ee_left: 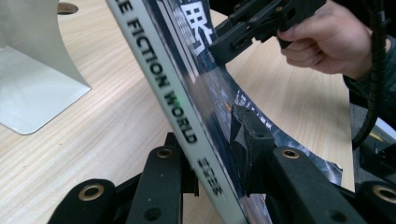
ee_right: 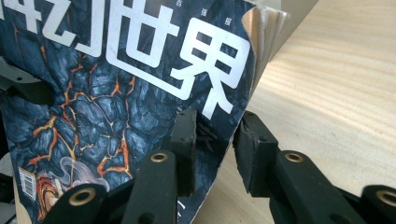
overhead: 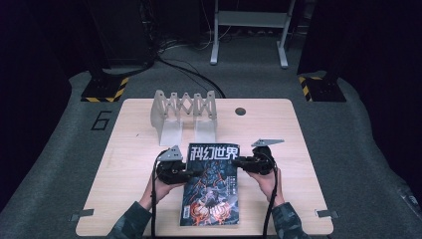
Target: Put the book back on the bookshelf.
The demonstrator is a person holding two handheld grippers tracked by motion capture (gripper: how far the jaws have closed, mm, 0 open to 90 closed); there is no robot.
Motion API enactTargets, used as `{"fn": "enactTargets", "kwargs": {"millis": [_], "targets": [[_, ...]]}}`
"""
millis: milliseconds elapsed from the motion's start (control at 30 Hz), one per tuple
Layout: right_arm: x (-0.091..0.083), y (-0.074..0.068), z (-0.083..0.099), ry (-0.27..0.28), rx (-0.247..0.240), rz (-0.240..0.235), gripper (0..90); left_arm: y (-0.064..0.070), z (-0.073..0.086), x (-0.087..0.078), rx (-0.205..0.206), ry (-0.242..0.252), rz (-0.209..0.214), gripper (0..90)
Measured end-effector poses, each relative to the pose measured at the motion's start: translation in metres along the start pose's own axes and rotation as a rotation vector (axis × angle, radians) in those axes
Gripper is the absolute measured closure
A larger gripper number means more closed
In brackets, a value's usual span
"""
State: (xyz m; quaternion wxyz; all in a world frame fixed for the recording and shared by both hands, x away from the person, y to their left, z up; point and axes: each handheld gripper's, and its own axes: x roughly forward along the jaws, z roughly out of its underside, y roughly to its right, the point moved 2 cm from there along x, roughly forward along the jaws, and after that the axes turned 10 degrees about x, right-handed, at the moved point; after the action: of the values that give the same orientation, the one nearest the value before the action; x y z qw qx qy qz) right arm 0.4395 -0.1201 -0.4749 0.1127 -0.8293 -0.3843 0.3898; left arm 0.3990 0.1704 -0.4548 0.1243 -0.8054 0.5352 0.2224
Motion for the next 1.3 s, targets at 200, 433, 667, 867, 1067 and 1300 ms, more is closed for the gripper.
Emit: {"fn": "enactTargets", "kwargs": {"millis": [200,433,667,867,1067,1300], "targets": [[-0.01,-0.009,-0.007,0.032,-0.019,0.001,75.5,-0.002,-0.006,-0.004,-0.025,-0.008,-0.014,75.4],[-0.018,-0.017,-0.014,0.052,-0.055,0.017,76.4,0.0,-0.014,-0.008,-0.017,-0.018,-0.009,76.4],[-0.026,-0.025,-0.02,0.072,-0.088,0.025,76.8,0.0,-0.024,-0.013,-0.009,-0.04,0.009,77.2],[-0.034,-0.033,-0.028,0.094,-0.13,0.031,77.1,0.002,-0.032,-0.016,0.012,-0.037,0.015,77.7],[-0.044,-0.043,-0.035,0.109,-0.173,0.052,77.4,0.007,-0.04,-0.019,0.049,-0.049,0.023,77.5],[-0.052,-0.052,-0.041,0.161,-0.233,0.073,77.4,0.014,-0.05,-0.022,0.137,-0.063,-0.019,77.4]]}}
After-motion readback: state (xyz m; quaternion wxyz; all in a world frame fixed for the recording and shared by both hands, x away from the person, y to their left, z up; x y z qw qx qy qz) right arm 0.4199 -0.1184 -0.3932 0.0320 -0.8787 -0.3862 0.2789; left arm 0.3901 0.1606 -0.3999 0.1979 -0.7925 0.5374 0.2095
